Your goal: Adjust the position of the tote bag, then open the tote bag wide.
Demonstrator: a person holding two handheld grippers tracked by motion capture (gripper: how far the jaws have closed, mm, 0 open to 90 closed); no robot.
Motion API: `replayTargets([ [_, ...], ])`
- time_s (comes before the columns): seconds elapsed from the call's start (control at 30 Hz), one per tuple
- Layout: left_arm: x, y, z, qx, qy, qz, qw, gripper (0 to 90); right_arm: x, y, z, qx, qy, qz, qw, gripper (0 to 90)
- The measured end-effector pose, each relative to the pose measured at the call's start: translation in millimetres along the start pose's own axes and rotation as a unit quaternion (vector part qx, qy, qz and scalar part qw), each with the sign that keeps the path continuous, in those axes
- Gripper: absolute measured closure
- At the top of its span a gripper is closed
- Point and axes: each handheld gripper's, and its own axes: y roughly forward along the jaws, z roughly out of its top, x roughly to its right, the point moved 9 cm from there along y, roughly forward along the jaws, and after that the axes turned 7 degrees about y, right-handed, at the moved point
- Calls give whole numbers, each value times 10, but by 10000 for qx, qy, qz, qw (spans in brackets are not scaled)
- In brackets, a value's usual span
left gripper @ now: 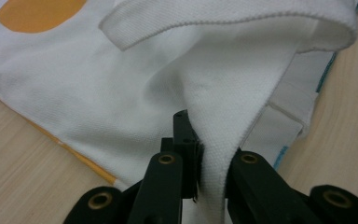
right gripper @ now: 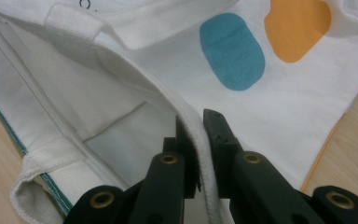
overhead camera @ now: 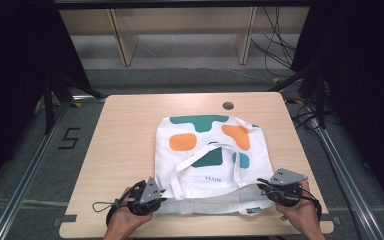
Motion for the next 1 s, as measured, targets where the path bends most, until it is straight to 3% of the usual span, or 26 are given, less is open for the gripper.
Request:
replayTargets([
  [0.2,-12,-23,18,75,-84,-14,9999,846,16,-9,26,77,-109,7,9999,856],
  [0.6,-50,-83,50,214,-140,-5,9997,851,24,-19,65,152,-85,-9,9998,861],
  [0.63,-43,-104,75,289,-184,-26,9994,854,9,-33,71,154,77,17,9999,864],
  [0.67,-43,-104,75,289,-184,-26,9994,855,19,-31,86,208,-8,21,9998,865],
  [0.8,-92,-147,117,312,-73,78,9995,861,15,-74,140,324,-4,18,9995,868],
  [0.9,-135,-212,192,484,-170,158,9986,862,22,-103,197,397,78,70,9992,873],
  [1.0,-170,-283,266,570,-113,177,9982,863,26,-141,266,508,65,59,9987,875],
])
